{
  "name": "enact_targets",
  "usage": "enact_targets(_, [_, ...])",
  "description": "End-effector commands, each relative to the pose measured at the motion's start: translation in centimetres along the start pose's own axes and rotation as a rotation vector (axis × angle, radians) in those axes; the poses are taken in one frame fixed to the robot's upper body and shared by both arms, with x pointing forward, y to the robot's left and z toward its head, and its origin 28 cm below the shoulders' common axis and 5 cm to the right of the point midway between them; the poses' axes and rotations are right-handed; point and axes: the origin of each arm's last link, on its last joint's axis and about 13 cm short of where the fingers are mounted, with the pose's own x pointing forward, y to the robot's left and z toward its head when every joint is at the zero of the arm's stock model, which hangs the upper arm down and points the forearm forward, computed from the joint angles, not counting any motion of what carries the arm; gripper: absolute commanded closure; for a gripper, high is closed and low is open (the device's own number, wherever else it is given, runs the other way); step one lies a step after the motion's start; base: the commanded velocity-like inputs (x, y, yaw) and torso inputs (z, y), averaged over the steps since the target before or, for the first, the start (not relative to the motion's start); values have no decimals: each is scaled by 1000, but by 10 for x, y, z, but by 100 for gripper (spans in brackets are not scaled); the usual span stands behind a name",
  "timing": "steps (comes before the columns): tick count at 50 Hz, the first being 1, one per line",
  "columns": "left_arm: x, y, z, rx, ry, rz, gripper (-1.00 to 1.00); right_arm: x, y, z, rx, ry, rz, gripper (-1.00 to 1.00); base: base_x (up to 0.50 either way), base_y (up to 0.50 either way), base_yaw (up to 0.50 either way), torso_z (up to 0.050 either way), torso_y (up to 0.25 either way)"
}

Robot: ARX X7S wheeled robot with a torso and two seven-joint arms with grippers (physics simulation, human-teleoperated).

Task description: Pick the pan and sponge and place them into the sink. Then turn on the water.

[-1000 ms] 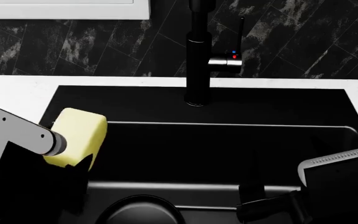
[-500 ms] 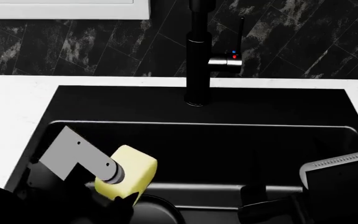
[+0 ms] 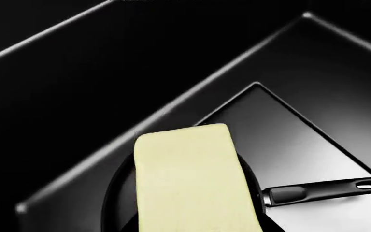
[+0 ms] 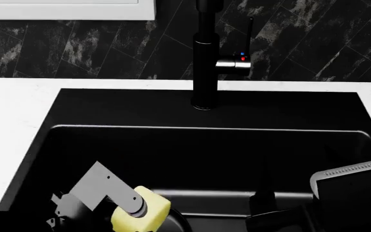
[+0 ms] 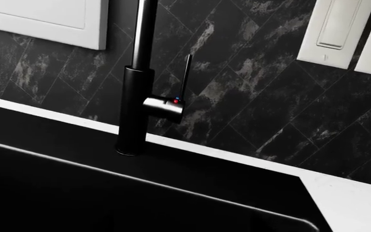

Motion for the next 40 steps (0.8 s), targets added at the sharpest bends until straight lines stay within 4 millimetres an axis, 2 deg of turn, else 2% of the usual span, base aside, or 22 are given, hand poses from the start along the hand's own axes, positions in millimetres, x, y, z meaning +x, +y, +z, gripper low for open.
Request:
enact_targets(1, [11, 2, -12, -16, 45, -1, 100, 0, 0, -1, 3, 4, 1, -100, 0, 0, 0, 0, 0])
enact_targets(14, [24, -4, -19, -18, 79, -22, 100, 0, 0, -3, 8, 9, 0, -100, 0, 0, 0, 0, 0])
enact_targets(24, [32, 0, -25, -27, 104, -20, 100, -2, 1, -6, 13, 13, -1, -100, 0, 0, 0, 0, 0])
enact_targets(40, [44, -1, -20, -26, 113, -21, 100, -2, 1, -12, 20, 23, 0, -100, 0, 0, 0, 1, 1])
